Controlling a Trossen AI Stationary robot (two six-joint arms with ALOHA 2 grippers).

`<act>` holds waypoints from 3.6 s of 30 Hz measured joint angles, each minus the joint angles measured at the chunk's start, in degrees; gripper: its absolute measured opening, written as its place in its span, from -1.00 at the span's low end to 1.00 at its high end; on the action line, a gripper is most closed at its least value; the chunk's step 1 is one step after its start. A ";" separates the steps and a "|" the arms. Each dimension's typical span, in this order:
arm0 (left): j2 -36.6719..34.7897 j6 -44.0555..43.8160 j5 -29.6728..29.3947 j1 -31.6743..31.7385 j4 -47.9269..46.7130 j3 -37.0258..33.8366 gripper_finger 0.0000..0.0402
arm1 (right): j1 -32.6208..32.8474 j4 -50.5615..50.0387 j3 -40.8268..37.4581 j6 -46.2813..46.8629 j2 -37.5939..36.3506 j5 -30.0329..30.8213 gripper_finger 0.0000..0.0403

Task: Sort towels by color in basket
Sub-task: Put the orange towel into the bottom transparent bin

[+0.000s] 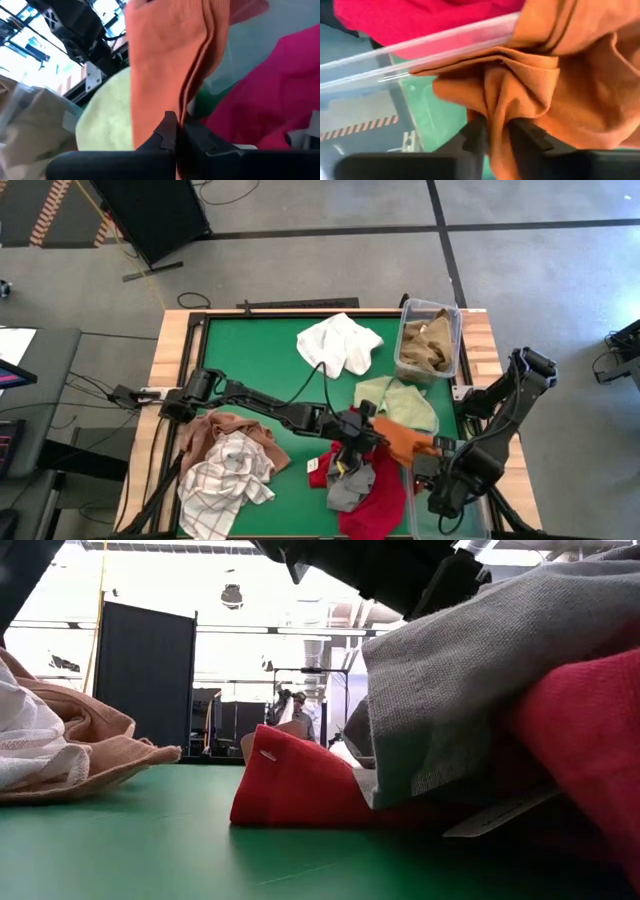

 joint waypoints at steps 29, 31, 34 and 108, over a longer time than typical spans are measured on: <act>-0.15 7.86 0.00 -1.51 -1.67 9.09 -1.00 | -7.14 -11.67 6.34 0.83 0.00 23.96 0.34; -0.15 7.99 -0.04 -1.64 -1.71 9.09 -1.00 | -8.50 -11.62 4.93 0.28 0.00 24.00 0.34; -0.15 8.58 -0.12 -1.88 -2.42 9.09 -1.00 | -9.90 -11.42 3.19 -0.61 0.00 24.14 0.34; -9.27 1.82 22.61 0.69 -45.63 -4.61 -0.01 | 8.85 30.74 -18.78 18.43 0.11 3.73 -0.83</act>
